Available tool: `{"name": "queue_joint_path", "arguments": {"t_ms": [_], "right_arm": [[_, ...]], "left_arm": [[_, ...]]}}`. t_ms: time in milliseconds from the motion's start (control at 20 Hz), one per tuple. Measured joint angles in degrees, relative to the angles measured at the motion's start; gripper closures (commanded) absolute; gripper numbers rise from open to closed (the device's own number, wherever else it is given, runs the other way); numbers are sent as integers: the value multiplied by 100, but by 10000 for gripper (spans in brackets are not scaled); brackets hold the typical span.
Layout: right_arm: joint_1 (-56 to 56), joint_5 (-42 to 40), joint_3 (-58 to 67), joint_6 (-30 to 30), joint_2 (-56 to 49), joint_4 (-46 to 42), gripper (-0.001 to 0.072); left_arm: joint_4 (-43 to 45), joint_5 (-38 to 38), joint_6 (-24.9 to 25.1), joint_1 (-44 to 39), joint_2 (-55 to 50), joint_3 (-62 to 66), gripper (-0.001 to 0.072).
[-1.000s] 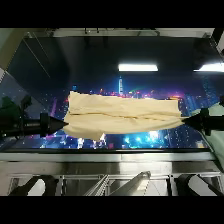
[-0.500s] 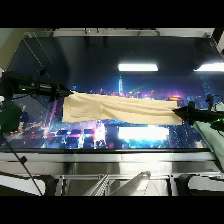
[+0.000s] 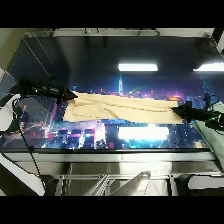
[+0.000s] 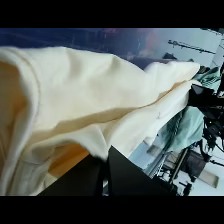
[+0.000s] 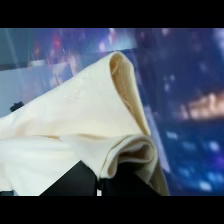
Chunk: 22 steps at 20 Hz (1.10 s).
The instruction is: Fold the shirts.
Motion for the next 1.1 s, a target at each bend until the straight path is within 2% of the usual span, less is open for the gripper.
{"name": "queue_joint_path", "arguments": {"t_ms": [50,100,200,250,300,350,500,600,650,800,950,1100], "right_arm": [[11,11,9,-37,-7,17,465],[15,98,39,-70,-11,17,359],[-26,452,210,-92,11,-52,342],[-92,671,369,-26,50,-201,261],[-173,883,566,127,107,-396,127],[-271,1086,809,363,195,-730,89],[-540,1296,1357,1075,420,-1808,89],[-584,1344,1526,1325,417,-2197,89],[-564,1351,1572,1416,365,-2319,90],[-304,1338,1652,1558,28,-2522,94],[70,1296,1692,1648,-352,-2463,94],[402,1202,1707,1659,-612,-2168,108]], "left_arm": [[2,46,-2,-2,-28,11,143],[-7,109,0,0,-28,24,-13],[-44,275,4,20,35,109,-7],[-70,404,7,46,92,210,-6],[-74,529,11,87,155,330,-6],[-74,660,24,133,232,479,-5],[-76,966,17,273,516,850,-5],[-76,1049,0,330,721,979,-2],[-76,1084,0,345,811,1019,39],[-74,1154,-20,337,955,1078,320],[-74,1244,-22,264,1003,1099,507],[-74,1285,-22,140,1021,1108,511]]}}
